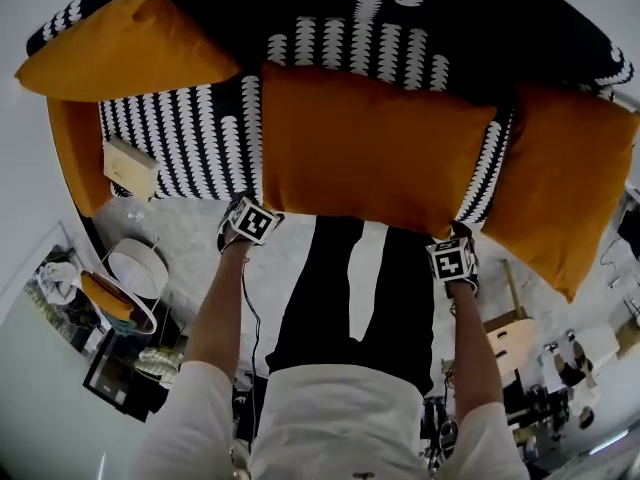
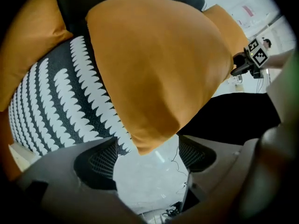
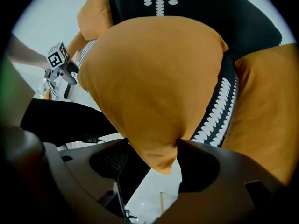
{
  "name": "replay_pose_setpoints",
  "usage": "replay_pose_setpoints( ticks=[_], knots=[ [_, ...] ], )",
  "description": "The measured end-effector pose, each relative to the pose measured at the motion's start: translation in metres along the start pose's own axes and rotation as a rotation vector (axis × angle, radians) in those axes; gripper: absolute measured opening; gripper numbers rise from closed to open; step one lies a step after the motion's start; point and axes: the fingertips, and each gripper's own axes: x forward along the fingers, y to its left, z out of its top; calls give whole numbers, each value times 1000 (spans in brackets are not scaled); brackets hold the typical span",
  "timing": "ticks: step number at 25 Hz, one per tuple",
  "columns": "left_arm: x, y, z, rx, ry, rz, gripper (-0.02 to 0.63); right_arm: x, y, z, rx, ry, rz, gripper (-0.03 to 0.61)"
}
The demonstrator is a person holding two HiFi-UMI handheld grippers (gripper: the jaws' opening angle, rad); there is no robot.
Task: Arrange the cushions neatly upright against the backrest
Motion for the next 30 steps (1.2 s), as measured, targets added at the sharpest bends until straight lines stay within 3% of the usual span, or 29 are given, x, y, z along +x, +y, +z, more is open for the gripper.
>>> replay_pose_setpoints(
  ticks=[4, 8, 13, 18, 24, 30],
  knots=[
    [11, 3, 19, 41, -13, 28, 402, 9, -9, 3, 7, 56, -56, 279],
    [6, -2, 31, 164, -1, 74, 291, -1, -1, 14, 4, 43, -69, 178],
    [-20, -10, 38, 111, -130, 57, 193, -20, -2, 18, 24, 5, -121, 87],
    [-71, -26, 39, 78, -296, 31, 139, -62, -2, 29, 130, -128, -164, 31],
    [-150, -25, 72, 30, -503, 74, 109, -118, -14, 58, 211, -309, -197, 15],
    [-217, -47, 85, 49, -555, 101, 101, -177, -32, 76, 280, -442, -217, 14]
  ],
)
